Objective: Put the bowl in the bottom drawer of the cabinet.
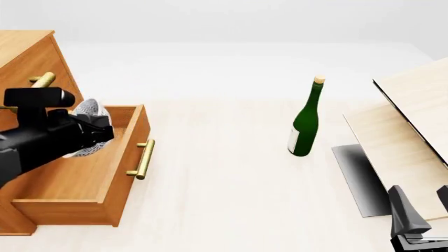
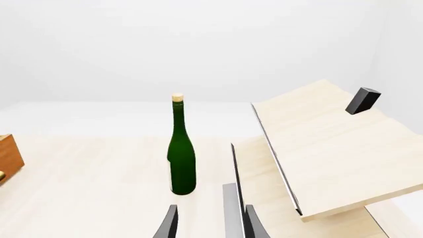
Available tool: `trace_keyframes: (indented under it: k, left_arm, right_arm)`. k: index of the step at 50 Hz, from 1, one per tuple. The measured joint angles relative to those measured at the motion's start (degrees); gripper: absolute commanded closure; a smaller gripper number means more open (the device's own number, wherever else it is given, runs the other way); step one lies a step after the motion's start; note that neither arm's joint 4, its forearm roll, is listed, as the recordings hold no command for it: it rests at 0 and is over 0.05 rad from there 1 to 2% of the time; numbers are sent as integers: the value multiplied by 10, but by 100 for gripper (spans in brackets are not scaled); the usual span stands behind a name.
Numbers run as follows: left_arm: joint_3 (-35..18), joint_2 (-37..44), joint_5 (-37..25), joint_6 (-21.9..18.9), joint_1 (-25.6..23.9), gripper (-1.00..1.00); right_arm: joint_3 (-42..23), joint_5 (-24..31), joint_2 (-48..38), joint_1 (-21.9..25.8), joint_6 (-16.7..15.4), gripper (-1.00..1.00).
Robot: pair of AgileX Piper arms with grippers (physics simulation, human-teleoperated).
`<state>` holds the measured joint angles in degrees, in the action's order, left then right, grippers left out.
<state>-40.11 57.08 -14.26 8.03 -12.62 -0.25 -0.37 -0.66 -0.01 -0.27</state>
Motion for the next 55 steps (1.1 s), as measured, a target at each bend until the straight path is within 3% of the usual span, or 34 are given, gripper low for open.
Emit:
trace_keyframes:
  k: [55]
  left_arm:
    - [41, 35, 49, 15, 40, 100]
  right_arm:
    - [0, 0, 0, 0, 0, -100]
